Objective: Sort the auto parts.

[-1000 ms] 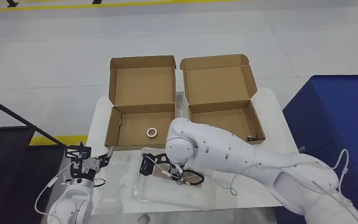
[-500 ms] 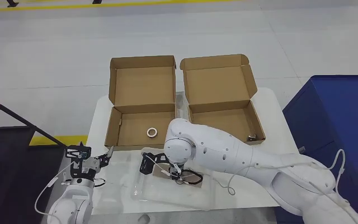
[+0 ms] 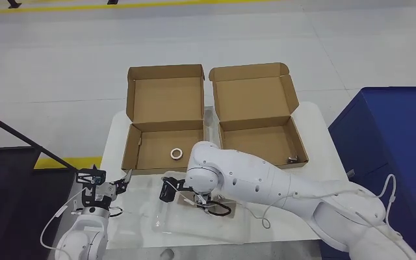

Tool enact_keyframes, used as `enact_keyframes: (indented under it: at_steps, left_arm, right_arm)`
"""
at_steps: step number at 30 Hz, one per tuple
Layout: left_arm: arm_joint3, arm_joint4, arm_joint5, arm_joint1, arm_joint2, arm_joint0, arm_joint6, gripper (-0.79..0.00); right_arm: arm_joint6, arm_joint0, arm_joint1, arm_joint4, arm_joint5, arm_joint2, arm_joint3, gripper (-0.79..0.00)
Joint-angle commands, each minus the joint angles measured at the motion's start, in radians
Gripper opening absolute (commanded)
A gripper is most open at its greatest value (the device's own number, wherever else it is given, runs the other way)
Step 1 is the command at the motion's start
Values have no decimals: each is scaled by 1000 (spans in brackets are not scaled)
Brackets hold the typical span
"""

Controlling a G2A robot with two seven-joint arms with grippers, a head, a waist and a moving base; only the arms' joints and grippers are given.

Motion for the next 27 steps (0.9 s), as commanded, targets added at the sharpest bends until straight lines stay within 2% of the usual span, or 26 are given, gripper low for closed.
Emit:
enact_keyframes:
  at_steps: [1,7,14,15,16,21,27]
  left_arm:
    - [0,0,0,0,0,0,0,0]
    - [0,0,0,0,0,0,0,0]
    - [0,0,0,0,0,0,0,0]
    - [0,0,0,0,0,0,0,0]
    - [0,0,0,0,0,0,0,0]
    - [0,0,0,0,0,0,0,0]
    - [0,0,0,0,0,0,0,0]
  right_arm:
    - [5,-4,2,-11,8,0,8,-785]
    - [5,-18,3,-51,40,0,40,-785]
    - [5,-23,-11,-37,14,0,65,-785]
    - [5,-25,-15,-38,10,0,72,-705]
    - [5,-28,-19,-39,4,0,80,-662]
    - [5,-31,-43,-49,-4,0,136,-634]
    - [5,-26,-67,-52,-9,0,171,-563]
